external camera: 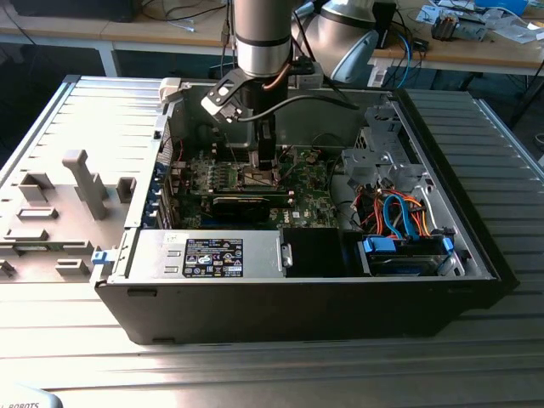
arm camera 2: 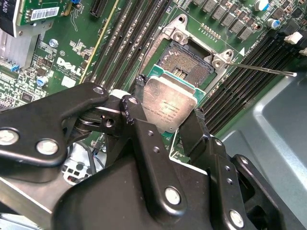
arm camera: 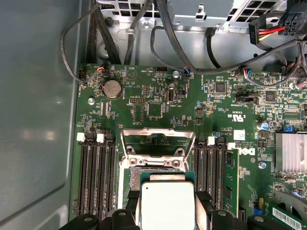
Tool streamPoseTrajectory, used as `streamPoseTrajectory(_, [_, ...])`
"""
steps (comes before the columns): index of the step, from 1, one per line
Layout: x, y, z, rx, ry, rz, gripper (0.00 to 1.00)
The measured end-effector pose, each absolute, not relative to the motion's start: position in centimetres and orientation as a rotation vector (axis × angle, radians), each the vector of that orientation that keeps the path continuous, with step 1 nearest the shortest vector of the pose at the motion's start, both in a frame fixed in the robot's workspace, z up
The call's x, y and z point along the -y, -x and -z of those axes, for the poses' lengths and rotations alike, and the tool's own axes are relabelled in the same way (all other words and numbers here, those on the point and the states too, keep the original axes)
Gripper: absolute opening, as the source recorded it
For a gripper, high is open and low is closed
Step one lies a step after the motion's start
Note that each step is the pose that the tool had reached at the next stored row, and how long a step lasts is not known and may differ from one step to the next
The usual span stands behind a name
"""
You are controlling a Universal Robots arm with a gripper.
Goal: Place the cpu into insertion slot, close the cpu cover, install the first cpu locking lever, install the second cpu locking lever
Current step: 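Place the cpu into insertion slot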
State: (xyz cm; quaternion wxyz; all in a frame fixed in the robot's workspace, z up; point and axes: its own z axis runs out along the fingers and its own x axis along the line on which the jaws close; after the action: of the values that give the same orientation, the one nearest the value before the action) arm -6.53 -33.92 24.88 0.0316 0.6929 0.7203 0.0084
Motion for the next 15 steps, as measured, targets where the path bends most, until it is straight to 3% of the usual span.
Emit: streamPoseTrajectory(15, [33.91, 6.53, -24.57, -2.218, -2.134, -0.026, 0.54])
